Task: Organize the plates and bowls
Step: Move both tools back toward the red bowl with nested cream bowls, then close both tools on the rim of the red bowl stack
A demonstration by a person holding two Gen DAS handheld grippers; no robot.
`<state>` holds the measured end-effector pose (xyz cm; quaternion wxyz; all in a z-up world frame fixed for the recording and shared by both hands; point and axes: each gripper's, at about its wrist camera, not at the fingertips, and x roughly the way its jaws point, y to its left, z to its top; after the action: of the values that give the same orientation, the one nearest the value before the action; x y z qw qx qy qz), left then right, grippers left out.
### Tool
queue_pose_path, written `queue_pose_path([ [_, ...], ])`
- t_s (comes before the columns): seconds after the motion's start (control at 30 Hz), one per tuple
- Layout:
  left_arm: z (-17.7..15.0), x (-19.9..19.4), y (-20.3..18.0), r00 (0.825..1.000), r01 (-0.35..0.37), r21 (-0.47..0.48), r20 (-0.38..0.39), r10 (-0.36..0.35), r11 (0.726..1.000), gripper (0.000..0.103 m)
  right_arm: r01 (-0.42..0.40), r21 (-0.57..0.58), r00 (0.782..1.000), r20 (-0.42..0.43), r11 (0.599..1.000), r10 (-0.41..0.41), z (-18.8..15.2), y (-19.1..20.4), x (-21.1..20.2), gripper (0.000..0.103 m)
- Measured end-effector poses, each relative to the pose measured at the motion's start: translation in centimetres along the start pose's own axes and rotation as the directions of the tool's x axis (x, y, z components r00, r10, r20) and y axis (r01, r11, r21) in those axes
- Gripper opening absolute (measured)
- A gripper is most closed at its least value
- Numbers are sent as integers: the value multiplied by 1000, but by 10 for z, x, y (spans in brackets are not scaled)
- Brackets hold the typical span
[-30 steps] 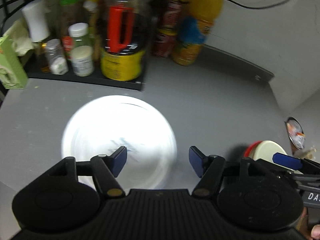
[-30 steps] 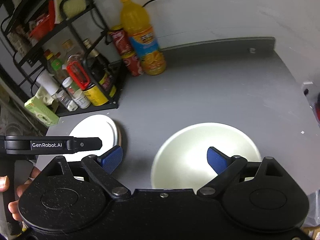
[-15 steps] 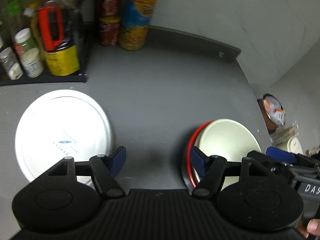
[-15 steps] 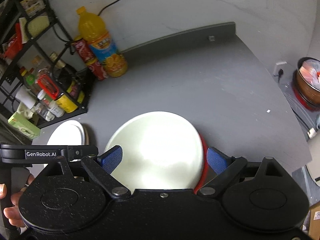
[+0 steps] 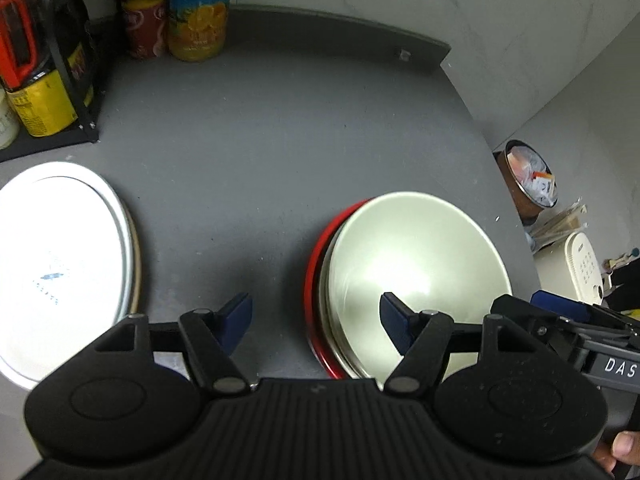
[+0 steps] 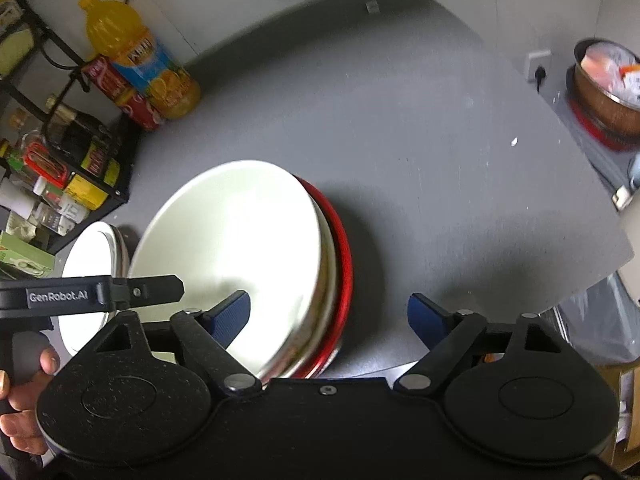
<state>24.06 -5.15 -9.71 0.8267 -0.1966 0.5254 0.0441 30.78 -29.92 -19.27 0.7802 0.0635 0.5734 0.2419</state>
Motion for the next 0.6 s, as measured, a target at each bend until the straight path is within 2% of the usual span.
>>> queue_pose_path([
  [0.13, 1, 15, -2, 1000, 6, -8, -29, -6, 1000, 69, -18, 27, 1000, -22, 999, 18, -1, -9, 10, 76],
  [0.33, 4, 32, 4, 997, 19, -47, -74, -23, 999, 67, -83, 71, 993, -81, 994, 89, 1, -18, 28, 62],
  [0.4, 5, 37, 6, 995, 28, -59, -90, -33, 998, 65, -90, 79, 991, -96, 993, 97, 1, -20, 34, 53],
  [0.43, 6, 39, 7, 994, 35, -67, -97, -41, 997, 63, -102, 88, 988, -103, 991, 111, 1, -21, 36, 48],
  [0.47, 6, 41, 9, 994, 37, -77, -104, -45, 996, 63, -114, 99, 986, -109, 988, 125, 1, -21, 38, 39],
  [0.6, 7, 51, 12, 987, 58, -93, -143, -71, 994, 50, -103, 74, 989, -101, 992, 110, -1, -20, 36, 34],
])
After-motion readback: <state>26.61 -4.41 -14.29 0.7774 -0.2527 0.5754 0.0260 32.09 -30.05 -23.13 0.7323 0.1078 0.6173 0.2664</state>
